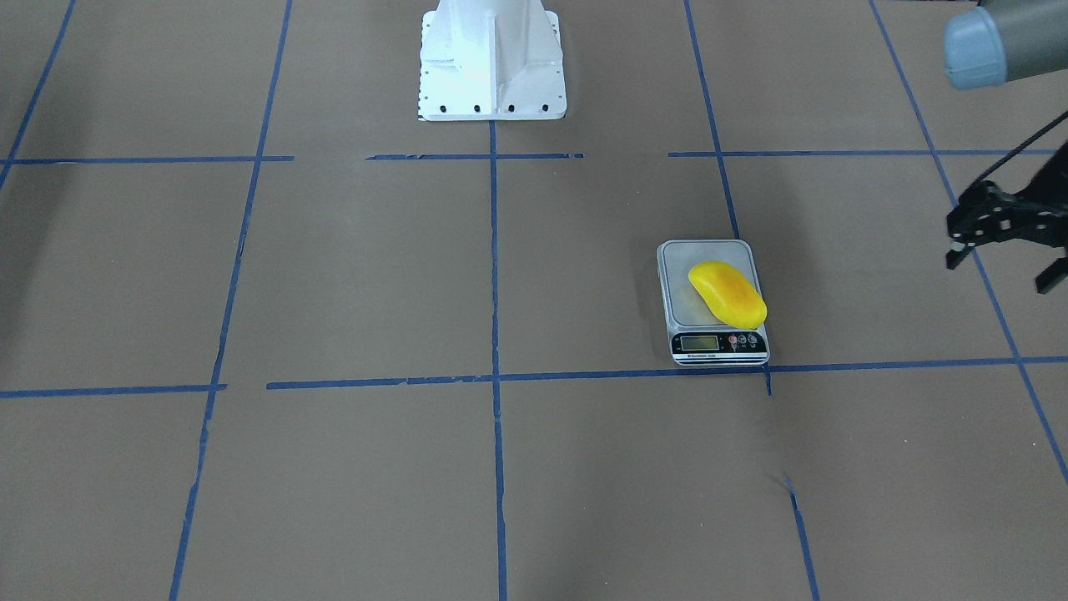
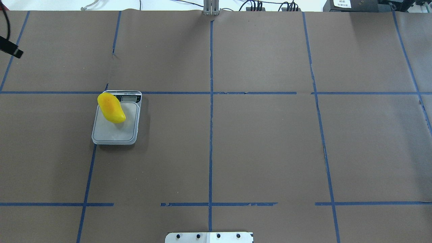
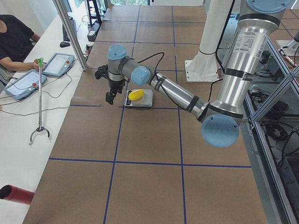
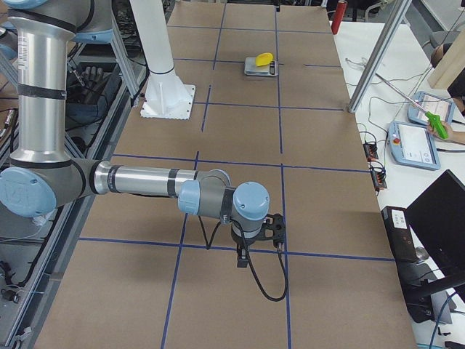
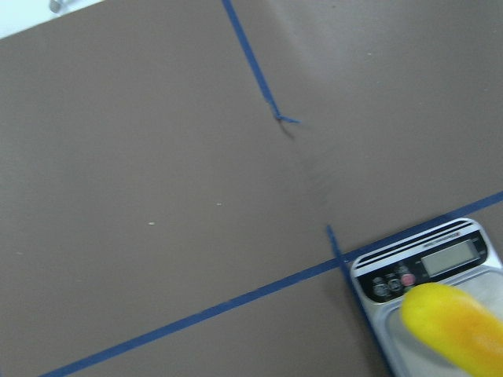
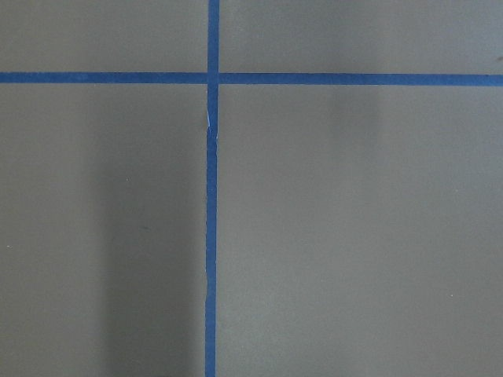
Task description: Weigh mango
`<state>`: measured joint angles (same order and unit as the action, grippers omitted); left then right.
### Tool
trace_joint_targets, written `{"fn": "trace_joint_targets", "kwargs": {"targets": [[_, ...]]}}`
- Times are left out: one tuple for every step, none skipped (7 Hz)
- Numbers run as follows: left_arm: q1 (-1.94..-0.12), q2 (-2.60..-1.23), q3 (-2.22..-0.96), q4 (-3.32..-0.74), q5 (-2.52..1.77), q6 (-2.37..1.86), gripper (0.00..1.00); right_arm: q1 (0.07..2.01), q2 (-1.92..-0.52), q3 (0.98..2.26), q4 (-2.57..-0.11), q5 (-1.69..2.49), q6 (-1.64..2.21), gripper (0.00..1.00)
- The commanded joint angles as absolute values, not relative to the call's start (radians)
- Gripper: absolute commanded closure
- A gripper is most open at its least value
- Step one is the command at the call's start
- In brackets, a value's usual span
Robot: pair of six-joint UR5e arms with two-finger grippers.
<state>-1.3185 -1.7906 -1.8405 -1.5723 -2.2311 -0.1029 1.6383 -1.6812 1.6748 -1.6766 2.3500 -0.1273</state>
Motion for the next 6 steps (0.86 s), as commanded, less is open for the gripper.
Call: {"fn": "trace_joint_targets", "kwargs": {"targets": [[-1.467, -1.661, -1.792, -1.583, -2.263, 0.018, 0.0, 1.638, -1.681, 1.675, -1.677, 2.35, -0.127, 0.0], [-1.565, -1.596, -1.754, -1.58, -2.264, 0.196, 0.0, 1.638, -1.681, 1.674, -1.677, 2.35, -0.127, 0.0], [-1.586, -1.565, -1.687, -1.58, -2.266, 0.231, 0.0, 1.638, -1.681, 1.674, -1.677, 2.35, -0.127, 0.0], [-1.586, -1.545, -1.668, -1.58, -2.267, 0.227, 0.0, 1.638, -1.681, 1.675, -1.677, 2.35, -0.127, 0.0], [-1.586, -1.54, -1.639, -1.58, -2.313, 0.226, 0.0, 1.638, -1.681, 1.675, -1.677, 2.35, -0.127, 0.0], [-1.585, -1.54, -1.62, -1.577, -2.35, 0.224, 0.0, 1.638, -1.681, 1.674, -1.677, 2.35, -0.129, 0.0]]}}
